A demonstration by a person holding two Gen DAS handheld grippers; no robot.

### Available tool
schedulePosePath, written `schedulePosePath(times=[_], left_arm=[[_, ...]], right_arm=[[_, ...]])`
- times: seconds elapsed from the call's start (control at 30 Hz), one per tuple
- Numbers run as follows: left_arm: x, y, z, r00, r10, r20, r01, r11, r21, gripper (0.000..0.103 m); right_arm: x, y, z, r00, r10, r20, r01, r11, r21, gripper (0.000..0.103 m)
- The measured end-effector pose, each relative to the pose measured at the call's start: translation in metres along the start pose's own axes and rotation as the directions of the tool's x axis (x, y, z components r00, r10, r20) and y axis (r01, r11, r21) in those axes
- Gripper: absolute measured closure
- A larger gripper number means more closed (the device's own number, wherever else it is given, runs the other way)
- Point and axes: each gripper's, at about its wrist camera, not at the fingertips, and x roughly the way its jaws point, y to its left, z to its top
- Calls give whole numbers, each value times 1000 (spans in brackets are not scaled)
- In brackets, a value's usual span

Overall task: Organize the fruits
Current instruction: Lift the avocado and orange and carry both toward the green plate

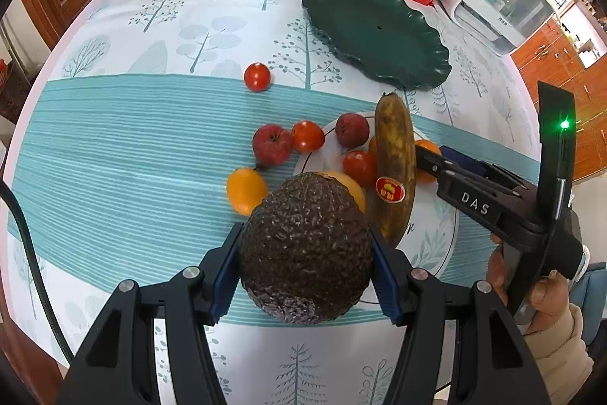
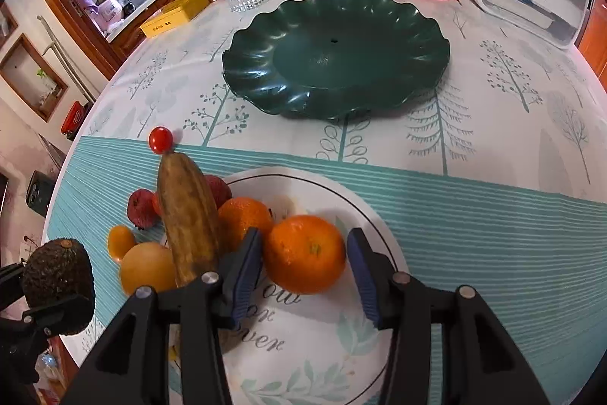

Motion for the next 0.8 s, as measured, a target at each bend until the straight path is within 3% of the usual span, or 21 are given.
schedulePosePath(times=[0.47,0.8], left_arm=[[-11,-23,39,998,-14,62,10,998,64,44],[-22,-48,114,988,-21,155,-3,988,152,44]], right_arm=[[-24,-2,6,999,13,36,-13,1000,1,61],[-65,-5,65,990,-16,138,21,999,-28,61]])
